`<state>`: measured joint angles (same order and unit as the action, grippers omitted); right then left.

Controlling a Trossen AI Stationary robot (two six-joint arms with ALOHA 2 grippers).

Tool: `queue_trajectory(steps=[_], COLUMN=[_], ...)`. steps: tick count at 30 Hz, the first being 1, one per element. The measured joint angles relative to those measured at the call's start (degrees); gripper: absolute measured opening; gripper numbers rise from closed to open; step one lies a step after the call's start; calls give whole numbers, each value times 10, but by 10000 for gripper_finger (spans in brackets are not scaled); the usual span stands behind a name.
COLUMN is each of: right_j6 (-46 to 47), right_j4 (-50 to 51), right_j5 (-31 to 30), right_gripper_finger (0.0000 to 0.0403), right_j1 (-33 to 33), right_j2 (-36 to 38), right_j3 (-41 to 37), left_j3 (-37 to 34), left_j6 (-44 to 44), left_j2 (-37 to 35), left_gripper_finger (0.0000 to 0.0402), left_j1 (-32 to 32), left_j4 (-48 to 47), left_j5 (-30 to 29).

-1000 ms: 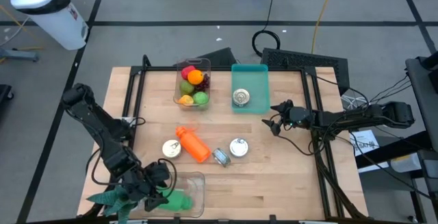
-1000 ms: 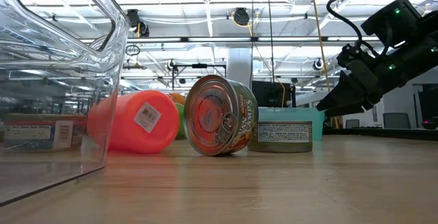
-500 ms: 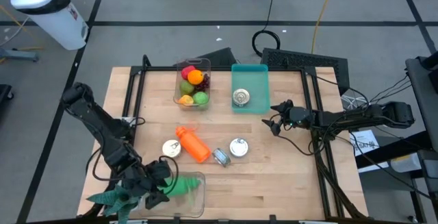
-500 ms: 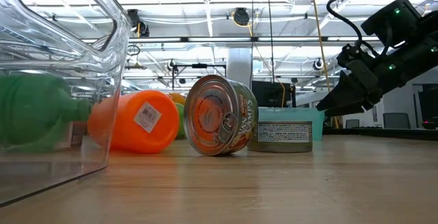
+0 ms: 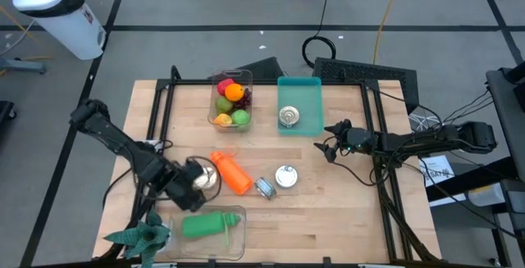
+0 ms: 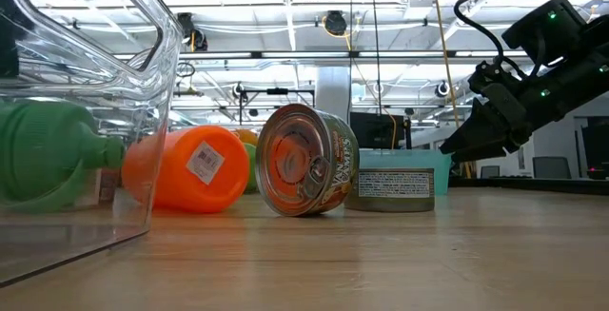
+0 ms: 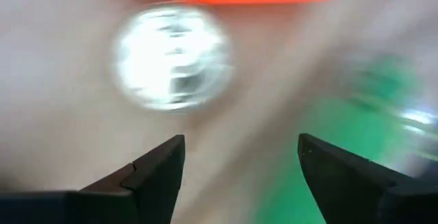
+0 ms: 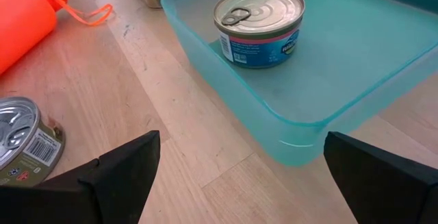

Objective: Pick & Place Food Item
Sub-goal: Put the orange tumbler into the bottom transparent bin

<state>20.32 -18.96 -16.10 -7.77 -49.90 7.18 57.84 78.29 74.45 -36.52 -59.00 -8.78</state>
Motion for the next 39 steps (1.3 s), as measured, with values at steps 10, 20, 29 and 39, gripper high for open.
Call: queue_trajectory(steps=[10,20,29,39], right_j6=[0,-4,-4,-4], right_j4=[1,-1,-10,-10], right_j5=[15,14,14,14], right_gripper_finger=[393,393,393,393], right_j1=[0,0,0,0], right_j2=[0,0,0,0], right_j3=[0,0,0,0], left_j3=[-73,-195,-214,-203], left_j6=[55,46,-54,-239], left_j2=[6,2,5,5], left_gripper_finger=[273,273,273,273], left_j1=[55,101,157,245], left_j4=[-24,190,323,381], left_j5=[-32,37,-1,-8])
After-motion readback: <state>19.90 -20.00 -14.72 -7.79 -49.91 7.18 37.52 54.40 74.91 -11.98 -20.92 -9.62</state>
